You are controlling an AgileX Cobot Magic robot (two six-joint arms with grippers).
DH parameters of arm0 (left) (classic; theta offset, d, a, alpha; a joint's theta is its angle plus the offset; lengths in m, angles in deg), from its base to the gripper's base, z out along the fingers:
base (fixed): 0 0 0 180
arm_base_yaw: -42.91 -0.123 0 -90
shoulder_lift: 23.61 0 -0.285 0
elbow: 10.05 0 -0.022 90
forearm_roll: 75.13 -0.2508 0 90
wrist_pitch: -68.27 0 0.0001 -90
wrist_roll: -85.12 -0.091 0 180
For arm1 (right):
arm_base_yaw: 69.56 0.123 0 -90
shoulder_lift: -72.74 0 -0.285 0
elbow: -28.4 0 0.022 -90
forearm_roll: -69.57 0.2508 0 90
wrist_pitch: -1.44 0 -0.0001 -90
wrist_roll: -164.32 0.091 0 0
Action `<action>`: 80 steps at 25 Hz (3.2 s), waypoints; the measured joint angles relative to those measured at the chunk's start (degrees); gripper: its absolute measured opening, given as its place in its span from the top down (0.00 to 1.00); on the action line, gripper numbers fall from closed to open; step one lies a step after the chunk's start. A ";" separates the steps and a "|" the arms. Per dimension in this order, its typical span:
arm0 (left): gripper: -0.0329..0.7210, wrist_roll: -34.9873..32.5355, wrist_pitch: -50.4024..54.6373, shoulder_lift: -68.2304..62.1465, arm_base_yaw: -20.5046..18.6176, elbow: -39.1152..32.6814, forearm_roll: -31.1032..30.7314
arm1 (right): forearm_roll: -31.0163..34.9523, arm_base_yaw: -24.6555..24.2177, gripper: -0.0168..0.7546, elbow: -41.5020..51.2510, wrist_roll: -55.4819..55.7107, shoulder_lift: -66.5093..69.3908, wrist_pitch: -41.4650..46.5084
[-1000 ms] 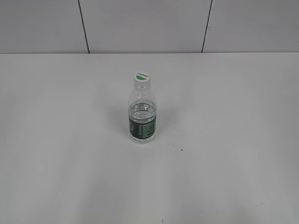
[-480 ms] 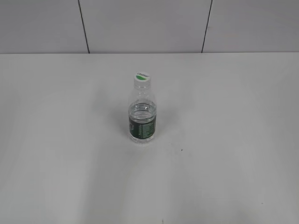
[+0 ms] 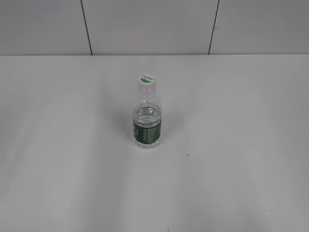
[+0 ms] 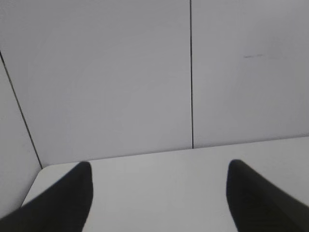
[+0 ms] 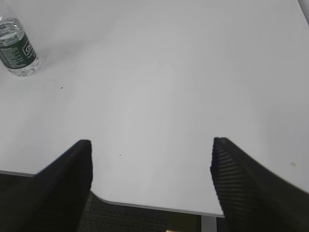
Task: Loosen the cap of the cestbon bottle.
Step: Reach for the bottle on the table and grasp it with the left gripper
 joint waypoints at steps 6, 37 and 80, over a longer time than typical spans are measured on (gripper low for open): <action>0.27 0.00 -16.89 -17.71 0.00 0.00 -0.18 | -0.05 0.00 0.22 0.00 0.00 0.00 0.00; 0.27 14.20 -61.29 -66.53 0.00 0.75 -35.60 | -0.05 0.00 0.22 0.00 0.00 0.00 0.00; 0.17 23.56 -60.28 -83.75 9.01 23.03 -64.73 | -0.05 0.00 0.22 0.00 0.00 0.00 0.00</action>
